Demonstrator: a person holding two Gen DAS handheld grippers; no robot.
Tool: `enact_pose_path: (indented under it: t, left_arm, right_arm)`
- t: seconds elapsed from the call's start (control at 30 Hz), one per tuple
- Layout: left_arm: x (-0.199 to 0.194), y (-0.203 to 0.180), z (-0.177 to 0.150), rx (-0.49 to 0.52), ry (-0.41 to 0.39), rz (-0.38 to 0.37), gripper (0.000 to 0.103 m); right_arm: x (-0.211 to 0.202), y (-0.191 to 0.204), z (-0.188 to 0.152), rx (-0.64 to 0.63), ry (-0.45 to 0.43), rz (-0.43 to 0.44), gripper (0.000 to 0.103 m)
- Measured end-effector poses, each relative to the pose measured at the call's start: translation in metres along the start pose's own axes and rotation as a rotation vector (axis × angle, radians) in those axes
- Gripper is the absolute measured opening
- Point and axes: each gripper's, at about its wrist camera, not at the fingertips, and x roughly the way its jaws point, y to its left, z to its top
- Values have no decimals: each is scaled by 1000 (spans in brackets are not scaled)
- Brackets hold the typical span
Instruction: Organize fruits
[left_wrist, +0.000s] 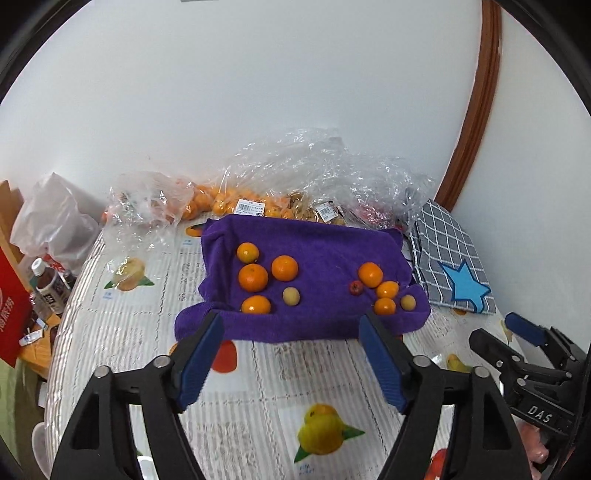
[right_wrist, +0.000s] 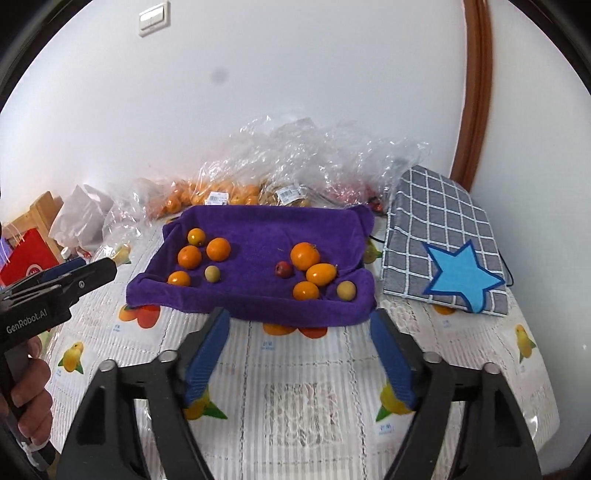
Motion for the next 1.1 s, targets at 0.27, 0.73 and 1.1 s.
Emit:
enact_pose_path:
  t: [0.27, 0.73, 1.1]
  left_arm:
    - [-19, -7, -8, 8, -18, 34, 85]
    - [-26, -15, -12, 20, -22, 45, 85]
    - [-27, -13, -11, 17, -27, 45, 85]
  right_arm:
    - [-22, -5, -9, 0, -13, -11, 92]
    - [-35, -13, -16, 19, -24, -21, 92]
    - [-36, -19, -15, 36, -32, -17, 92]
